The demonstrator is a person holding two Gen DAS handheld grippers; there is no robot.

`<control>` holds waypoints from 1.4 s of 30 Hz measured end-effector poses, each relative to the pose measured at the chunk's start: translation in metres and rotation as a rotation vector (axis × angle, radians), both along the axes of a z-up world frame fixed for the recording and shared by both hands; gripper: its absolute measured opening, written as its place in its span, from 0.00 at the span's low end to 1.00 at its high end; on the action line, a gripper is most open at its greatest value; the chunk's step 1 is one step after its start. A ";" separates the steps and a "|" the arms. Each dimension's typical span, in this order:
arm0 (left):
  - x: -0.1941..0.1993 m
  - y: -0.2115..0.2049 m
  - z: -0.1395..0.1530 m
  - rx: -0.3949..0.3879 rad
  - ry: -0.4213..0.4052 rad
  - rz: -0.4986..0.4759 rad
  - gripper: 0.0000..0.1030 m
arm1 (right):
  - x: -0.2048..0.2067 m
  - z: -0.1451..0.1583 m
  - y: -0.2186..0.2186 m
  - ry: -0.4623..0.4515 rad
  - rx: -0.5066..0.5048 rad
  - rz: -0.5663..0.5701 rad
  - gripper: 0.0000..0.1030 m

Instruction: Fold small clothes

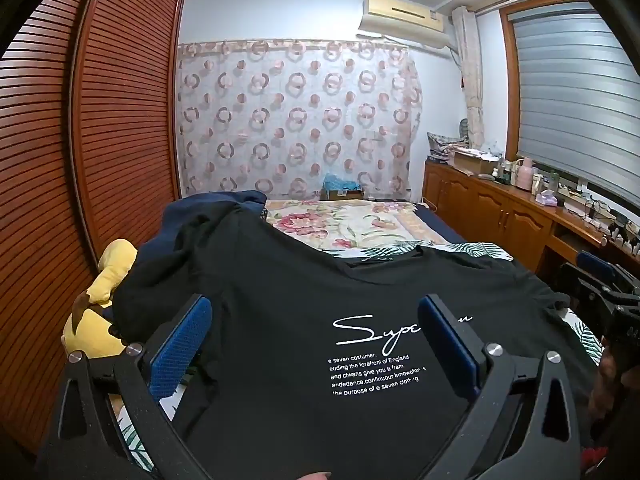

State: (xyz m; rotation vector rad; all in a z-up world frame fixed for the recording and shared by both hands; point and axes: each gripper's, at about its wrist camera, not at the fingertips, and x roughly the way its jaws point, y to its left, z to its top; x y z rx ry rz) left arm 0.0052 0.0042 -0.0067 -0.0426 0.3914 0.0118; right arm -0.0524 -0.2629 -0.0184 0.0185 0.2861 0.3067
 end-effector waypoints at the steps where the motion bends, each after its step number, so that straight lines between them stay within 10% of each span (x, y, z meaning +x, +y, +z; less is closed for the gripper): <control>1: 0.000 0.000 0.000 0.001 0.000 0.000 1.00 | 0.000 0.000 0.001 0.002 -0.001 -0.001 1.00; 42: -0.006 -0.008 0.006 0.015 -0.006 0.004 1.00 | -0.002 0.001 0.000 -0.003 0.001 -0.007 1.00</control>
